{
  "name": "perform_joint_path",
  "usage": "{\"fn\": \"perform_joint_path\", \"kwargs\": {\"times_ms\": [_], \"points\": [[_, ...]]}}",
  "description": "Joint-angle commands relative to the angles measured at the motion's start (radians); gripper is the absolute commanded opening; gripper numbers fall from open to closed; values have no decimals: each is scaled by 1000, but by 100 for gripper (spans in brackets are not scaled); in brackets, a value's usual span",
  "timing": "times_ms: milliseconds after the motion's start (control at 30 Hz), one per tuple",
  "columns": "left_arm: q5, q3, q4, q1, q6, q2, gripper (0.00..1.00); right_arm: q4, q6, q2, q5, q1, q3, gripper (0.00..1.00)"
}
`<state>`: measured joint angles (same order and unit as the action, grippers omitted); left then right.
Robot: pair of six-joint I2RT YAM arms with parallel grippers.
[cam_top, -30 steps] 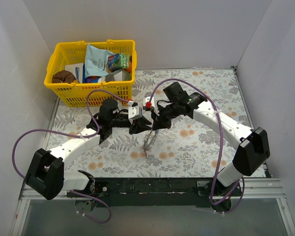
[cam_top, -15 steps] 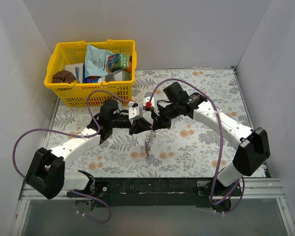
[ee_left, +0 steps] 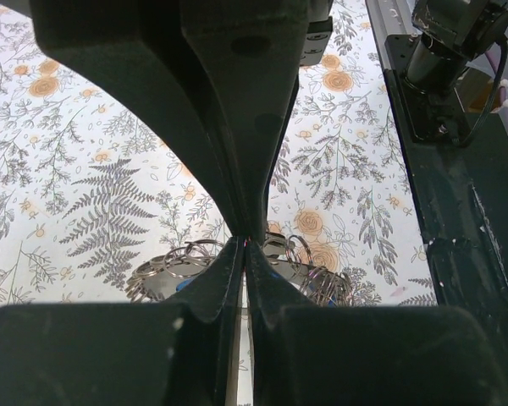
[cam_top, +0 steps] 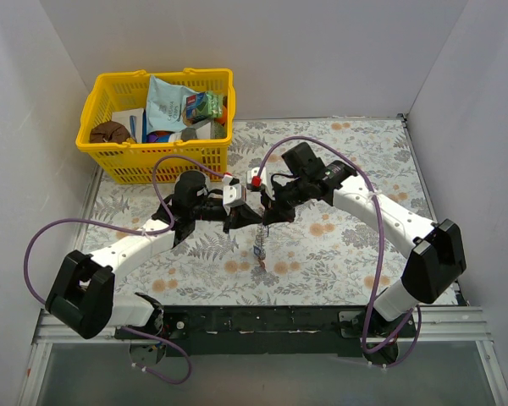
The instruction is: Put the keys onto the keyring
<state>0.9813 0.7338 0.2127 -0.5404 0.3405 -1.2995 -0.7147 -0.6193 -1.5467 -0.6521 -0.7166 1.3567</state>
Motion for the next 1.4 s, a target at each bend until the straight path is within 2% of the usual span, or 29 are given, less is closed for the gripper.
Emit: {"fn": "perform_joint_path", "kwargs": {"times_ms": [0,33,167,267,367,567,867,1033,1367], "points": [[13,-7,66,-6,43,17,0,83,29,63,-29,-4,-22,1],[10,-20,98,-6,69,26,0,93,32,69,-24,-4,-30,4],[-13,-83,302,-4,184,49,0,205,69,144,-21,12,-103,29],[-38,-125,434,-4,268,62,0,299,108,210,-30,43,-174,42],[-79,-168,549,-4,327,77,0,365,144,261,-53,84,-232,49],[-159,-240,762,-1,416,109,0,420,181,289,-156,141,-275,50],[-164,-318,1104,2,545,78,0,469,213,292,-259,143,-274,47],[-156,-312,1127,2,558,65,0,503,236,301,-290,141,-284,46],[-142,-292,1104,3,555,62,0,574,294,298,-350,131,-294,32]]}}
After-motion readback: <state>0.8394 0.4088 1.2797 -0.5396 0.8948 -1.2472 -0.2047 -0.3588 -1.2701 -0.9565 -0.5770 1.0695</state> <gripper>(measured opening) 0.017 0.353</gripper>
